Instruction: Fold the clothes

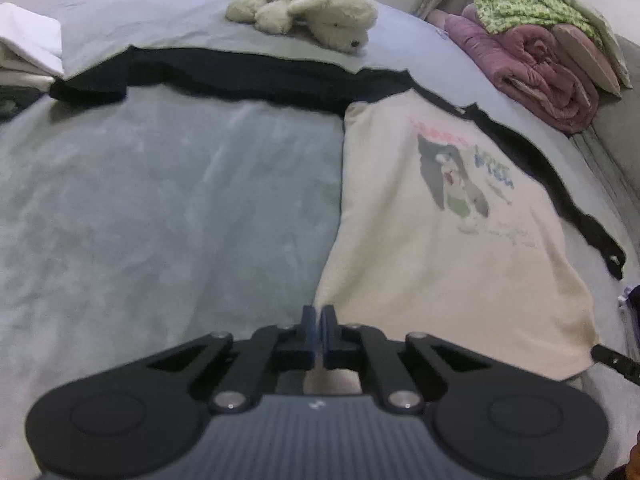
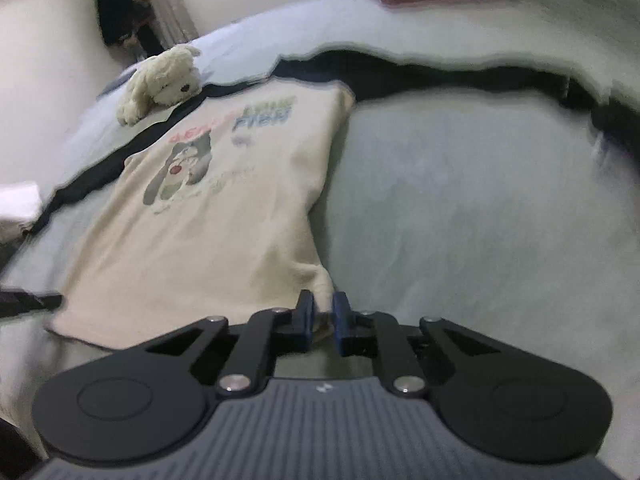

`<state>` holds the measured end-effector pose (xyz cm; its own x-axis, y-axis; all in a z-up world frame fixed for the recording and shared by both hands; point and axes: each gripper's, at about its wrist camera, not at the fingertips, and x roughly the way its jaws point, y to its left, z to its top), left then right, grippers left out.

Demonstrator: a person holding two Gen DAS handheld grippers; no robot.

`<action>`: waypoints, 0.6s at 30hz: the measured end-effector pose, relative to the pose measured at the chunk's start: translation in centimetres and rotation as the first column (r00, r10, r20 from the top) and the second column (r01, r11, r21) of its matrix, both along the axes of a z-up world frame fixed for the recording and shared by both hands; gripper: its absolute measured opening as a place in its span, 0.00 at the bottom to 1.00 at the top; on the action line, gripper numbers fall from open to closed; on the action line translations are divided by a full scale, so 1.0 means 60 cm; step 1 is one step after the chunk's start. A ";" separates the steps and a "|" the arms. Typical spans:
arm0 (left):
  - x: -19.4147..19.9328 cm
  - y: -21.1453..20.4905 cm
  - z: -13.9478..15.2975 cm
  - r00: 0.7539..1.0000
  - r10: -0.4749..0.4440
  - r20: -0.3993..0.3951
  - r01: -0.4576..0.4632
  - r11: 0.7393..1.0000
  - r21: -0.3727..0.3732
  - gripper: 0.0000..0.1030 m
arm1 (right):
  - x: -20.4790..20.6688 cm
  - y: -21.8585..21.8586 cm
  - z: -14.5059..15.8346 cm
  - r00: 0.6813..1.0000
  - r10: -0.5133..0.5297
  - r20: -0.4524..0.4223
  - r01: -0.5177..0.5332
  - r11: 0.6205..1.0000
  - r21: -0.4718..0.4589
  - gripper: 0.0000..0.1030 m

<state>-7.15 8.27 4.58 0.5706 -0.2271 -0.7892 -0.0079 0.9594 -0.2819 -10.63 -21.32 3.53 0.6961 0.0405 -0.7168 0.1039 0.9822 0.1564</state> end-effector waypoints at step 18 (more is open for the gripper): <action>-0.033 -0.004 0.007 0.997 -0.066 -0.032 0.069 0.992 0.107 0.03 | -0.023 0.009 0.001 0.967 0.199 -0.157 -0.237 0.933 -0.272 0.19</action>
